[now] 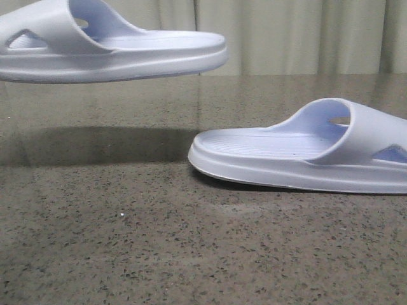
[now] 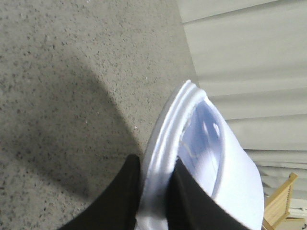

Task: Insert blue slippers together front up
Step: 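Lift the gripped slipper off the table with the left gripper, then lower the right gripper onto the other slipper's toe edge and close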

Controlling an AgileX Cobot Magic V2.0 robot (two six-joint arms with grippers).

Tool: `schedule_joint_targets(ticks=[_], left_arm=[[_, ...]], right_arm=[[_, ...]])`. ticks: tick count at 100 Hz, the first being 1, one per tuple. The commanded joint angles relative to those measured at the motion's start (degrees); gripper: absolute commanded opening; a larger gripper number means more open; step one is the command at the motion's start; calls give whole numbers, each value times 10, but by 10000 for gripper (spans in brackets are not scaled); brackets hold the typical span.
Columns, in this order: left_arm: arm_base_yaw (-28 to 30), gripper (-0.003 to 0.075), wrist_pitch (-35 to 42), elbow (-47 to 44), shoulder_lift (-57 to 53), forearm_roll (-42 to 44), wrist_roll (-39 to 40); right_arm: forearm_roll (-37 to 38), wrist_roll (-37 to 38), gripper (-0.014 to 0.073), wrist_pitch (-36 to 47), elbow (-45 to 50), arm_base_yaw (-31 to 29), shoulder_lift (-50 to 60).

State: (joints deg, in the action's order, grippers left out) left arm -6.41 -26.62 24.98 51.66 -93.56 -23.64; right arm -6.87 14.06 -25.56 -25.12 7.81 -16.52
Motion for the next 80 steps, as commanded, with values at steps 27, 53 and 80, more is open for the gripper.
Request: schedule_joint_targets(ticks=[27,53,80], left_arm=[[-5,25,-26,-69,-119,-79,0],[-5,25,-14,-79,-129,-80,0],[-5,25,-14,-79,-129,-68,0]], right_arm=[[-1,-3,414,47,-21,-2,-16],[-1,54,413,51,-18,-2,-91],[-19,86,413,78,-18,-2,-186]])
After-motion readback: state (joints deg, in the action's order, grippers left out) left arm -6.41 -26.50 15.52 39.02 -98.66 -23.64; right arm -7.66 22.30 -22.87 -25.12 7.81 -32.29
